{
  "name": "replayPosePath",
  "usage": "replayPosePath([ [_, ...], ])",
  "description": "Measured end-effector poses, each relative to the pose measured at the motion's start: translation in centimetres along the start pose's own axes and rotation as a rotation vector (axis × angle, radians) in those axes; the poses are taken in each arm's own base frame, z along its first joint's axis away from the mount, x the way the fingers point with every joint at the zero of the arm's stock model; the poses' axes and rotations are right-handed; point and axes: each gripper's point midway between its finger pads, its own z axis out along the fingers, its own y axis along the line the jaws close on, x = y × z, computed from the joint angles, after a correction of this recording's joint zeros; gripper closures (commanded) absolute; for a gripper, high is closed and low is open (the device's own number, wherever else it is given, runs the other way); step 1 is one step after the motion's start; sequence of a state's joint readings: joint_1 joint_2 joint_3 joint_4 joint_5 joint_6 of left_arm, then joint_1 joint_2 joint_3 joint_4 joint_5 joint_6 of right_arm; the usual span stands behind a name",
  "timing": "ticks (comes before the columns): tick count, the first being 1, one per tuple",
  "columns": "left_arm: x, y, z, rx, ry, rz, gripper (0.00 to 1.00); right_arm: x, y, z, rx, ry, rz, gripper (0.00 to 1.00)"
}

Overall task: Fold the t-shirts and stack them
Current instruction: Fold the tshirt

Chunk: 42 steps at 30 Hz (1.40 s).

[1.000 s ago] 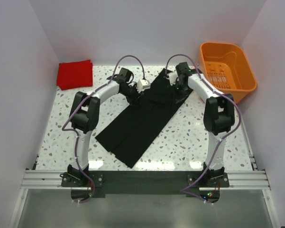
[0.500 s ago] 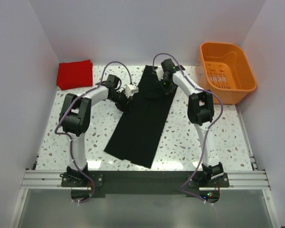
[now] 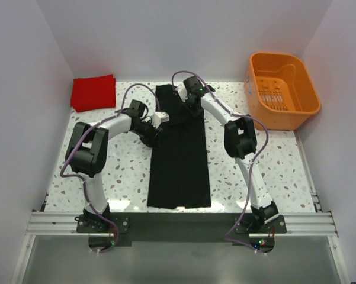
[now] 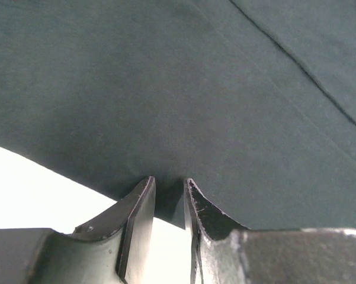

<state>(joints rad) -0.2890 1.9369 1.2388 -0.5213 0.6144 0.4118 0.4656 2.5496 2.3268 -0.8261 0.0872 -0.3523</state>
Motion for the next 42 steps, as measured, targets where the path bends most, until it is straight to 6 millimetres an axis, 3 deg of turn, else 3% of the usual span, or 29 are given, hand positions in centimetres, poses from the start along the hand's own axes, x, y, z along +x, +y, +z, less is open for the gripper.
replayPosePath([
  [2,-0.5,0.3,-0.2,-0.013,-0.005,-0.003,0.66,0.3,-0.4,-0.3,0.001,-0.002,0.019,0.65],
  [5,-2.3,0.9,-0.8,-0.039,-0.037,0.014,0.66,1.1,-1.0,-1.5,-0.027,-0.008,0.07,0.62],
  [11,-8.1,2.1,-2.7,-0.089,-0.145,0.057,0.66,-0.9,-3.6,-6.8,-0.052,-0.122,0.151,0.68],
  [13,-8.9,2.6,-2.6,-0.096,-0.162,0.06,0.66,-1.4,-3.6,-8.4,-0.068,-0.151,0.16,0.7],
  [15,-8.5,2.9,-2.0,-0.094,-0.151,0.04,0.66,-1.5,-2.9,-9.0,-0.105,-0.158,0.161,0.74],
  [21,-6.4,4.5,0.6,-0.1,-0.084,-0.024,0.66,2.0,1.7,-7.0,-0.261,-0.042,0.2,0.76],
  [26,-6.2,6.2,1.6,-0.132,-0.06,-0.044,0.67,4.5,3.4,-4.7,-0.305,0.044,0.228,0.76],
  [30,-6.7,7.1,1.6,-0.154,-0.065,-0.044,0.68,5.4,3.8,-2.9,-0.313,0.075,0.236,0.76],
  [37,-9.2,10.0,2.1,-0.198,-0.101,-0.032,0.69,3.2,1.7,-1.4,-0.274,0.016,0.247,0.75],
  [42,-9.6,10.8,2.0,-0.21,-0.116,-0.03,0.68,2.6,0.8,-1.0,-0.245,-0.004,0.243,0.72],
])
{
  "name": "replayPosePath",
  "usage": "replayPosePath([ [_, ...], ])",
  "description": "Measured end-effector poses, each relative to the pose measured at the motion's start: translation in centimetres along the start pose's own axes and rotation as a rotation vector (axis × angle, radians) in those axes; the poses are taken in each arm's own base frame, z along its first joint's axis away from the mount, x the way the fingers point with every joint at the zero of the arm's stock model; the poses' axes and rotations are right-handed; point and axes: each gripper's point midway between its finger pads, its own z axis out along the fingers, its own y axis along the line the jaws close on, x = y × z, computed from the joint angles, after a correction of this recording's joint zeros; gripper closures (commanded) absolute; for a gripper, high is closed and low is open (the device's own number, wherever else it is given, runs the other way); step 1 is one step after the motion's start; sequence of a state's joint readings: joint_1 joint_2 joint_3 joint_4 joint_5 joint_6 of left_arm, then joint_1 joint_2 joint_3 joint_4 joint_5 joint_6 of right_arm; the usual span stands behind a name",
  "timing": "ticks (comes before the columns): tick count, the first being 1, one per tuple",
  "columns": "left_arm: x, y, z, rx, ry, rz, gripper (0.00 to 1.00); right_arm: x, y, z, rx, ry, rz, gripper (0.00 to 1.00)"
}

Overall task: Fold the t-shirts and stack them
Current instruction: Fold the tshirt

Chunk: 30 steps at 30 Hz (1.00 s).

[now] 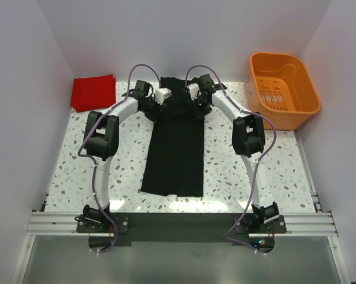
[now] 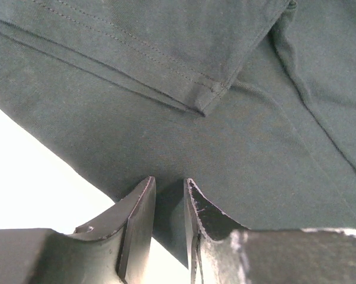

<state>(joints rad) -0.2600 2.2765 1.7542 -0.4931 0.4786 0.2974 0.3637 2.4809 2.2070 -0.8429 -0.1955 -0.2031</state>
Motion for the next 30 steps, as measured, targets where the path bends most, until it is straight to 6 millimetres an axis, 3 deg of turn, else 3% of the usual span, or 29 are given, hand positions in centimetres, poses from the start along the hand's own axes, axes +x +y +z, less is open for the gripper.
replayPosePath([
  [8,-0.3,-0.2,0.0,0.016,-0.01,0.001,0.57,-1.3,-2.0,-0.5,0.065,-0.032,-0.029,0.64],
  [11,-0.7,-0.5,-0.5,0.028,-0.031,0.008,0.45,-1.8,-2.5,-1.2,0.078,-0.05,-0.05,0.47],
  [13,-1.3,-1.1,-2.0,0.037,-0.061,0.024,0.34,-2.6,-2.7,-2.6,0.086,-0.078,-0.064,0.31],
  [15,-2.6,-2.0,-4.6,0.04,-0.113,0.06,0.26,-3.7,-2.4,-5.1,0.092,-0.124,-0.09,0.2],
  [16,-3.9,-2.5,-6.6,0.036,-0.155,0.091,0.04,-4.5,-2.2,-7.0,0.098,-0.157,-0.102,0.11],
  [17,-5.4,-3.0,-8.7,0.029,-0.205,0.137,0.0,-5.4,-1.8,-9.3,0.104,-0.2,-0.114,0.09],
  [19,-8.9,-4.4,-13.7,0.005,-0.323,0.232,0.0,-7.3,-0.9,-13.8,0.109,-0.301,-0.148,0.05],
  [21,-11.7,-5.9,-18.4,-0.027,-0.431,0.325,0.0,-9.2,0.5,-19.6,0.119,-0.445,-0.186,0.01],
  [24,-14.2,-8.9,-24.7,-0.074,-0.579,0.463,0.0,-9.7,3.2,-27.2,0.104,-0.617,-0.265,0.01],
  [27,-13.2,-11.6,-27.4,-0.061,-0.602,0.605,0.0,-8.3,6.5,-31.7,0.041,-0.696,-0.41,0.01],
  [29,-10.6,-12.8,-27.1,-0.018,-0.54,0.712,0.0,-6.4,8.7,-32.0,0.012,-0.672,-0.524,0.01],
  [30,-8.6,-13.4,-26.6,0.011,-0.499,0.761,0.01,-4.8,10.0,-30.9,-0.015,-0.633,-0.577,0.01],
])
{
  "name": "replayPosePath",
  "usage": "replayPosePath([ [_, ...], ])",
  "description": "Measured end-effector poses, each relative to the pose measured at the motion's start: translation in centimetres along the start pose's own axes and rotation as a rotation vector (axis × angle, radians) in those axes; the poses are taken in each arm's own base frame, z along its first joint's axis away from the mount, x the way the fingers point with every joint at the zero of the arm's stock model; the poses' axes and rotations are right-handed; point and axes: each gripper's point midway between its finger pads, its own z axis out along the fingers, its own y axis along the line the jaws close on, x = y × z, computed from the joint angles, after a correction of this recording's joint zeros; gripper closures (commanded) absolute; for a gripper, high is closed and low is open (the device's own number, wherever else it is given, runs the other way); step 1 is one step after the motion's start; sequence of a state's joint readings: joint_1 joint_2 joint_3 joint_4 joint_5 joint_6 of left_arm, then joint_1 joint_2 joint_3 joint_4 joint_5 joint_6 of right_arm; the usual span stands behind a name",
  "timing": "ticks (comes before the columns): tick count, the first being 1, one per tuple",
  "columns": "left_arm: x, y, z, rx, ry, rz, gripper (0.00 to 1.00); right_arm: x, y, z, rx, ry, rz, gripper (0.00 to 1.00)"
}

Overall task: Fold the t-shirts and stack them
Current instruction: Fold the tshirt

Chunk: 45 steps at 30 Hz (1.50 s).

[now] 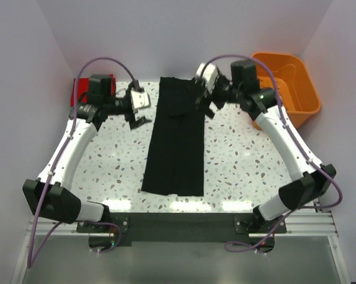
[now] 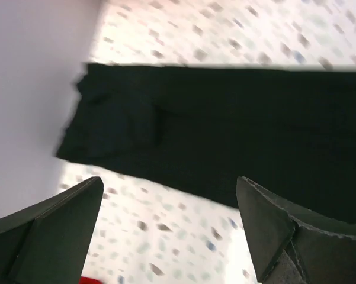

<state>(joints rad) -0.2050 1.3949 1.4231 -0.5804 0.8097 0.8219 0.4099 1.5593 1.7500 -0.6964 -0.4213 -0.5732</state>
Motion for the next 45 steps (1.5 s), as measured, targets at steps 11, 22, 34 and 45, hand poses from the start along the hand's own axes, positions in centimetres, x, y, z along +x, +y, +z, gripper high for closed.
replayPosePath([
  [11,15.7,-26.6,-5.9,0.682,0.171,0.152,0.34,21.0,26.9,-2.6,-0.714,0.41,-0.323,0.24],
  [22,18.6,-30.1,-5.2,0.823,0.154,0.322,0.38,23.9,30.1,-1.3,-0.802,0.368,-0.5,0.43],
  [34,20.3,-29.6,-2.9,0.811,0.175,0.332,0.39,25.9,30.3,0.9,-0.8,0.403,-0.55,0.51],
  [45,21.0,-29.9,-1.8,0.834,0.179,0.31,0.51,26.5,30.3,1.4,-0.787,0.401,-0.573,0.73],
])
